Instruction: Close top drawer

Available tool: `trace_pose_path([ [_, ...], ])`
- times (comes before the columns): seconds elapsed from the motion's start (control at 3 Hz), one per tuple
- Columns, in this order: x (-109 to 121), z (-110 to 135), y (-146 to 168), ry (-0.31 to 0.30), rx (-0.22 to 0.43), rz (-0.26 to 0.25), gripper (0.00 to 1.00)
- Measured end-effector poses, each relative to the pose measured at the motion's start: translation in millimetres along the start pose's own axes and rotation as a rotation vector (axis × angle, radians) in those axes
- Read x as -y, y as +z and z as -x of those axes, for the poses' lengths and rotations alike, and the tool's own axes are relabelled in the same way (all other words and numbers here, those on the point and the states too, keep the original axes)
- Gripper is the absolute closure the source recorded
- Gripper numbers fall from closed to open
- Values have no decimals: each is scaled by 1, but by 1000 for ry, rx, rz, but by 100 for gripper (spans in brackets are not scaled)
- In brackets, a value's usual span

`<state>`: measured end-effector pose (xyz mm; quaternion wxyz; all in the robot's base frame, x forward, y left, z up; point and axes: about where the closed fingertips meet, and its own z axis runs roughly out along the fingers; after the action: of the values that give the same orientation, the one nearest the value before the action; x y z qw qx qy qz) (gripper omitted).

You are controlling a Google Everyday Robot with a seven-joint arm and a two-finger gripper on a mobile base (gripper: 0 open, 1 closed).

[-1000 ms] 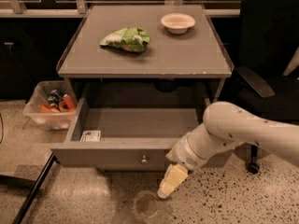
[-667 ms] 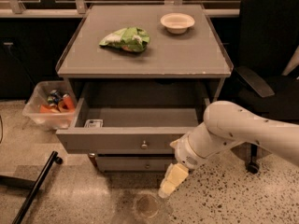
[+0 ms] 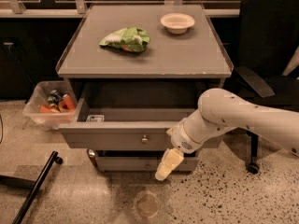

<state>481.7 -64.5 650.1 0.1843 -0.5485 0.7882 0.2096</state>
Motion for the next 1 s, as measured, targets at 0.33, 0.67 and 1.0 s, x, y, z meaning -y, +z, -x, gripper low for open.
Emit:
trace_pose_path([
  [0.33, 14, 5, 2, -5, -5, -10, 0],
  [0.67, 32, -1, 12, 5, -35, -6, 19],
  [1.0, 32, -1, 12, 5, -35, -6, 42],
])
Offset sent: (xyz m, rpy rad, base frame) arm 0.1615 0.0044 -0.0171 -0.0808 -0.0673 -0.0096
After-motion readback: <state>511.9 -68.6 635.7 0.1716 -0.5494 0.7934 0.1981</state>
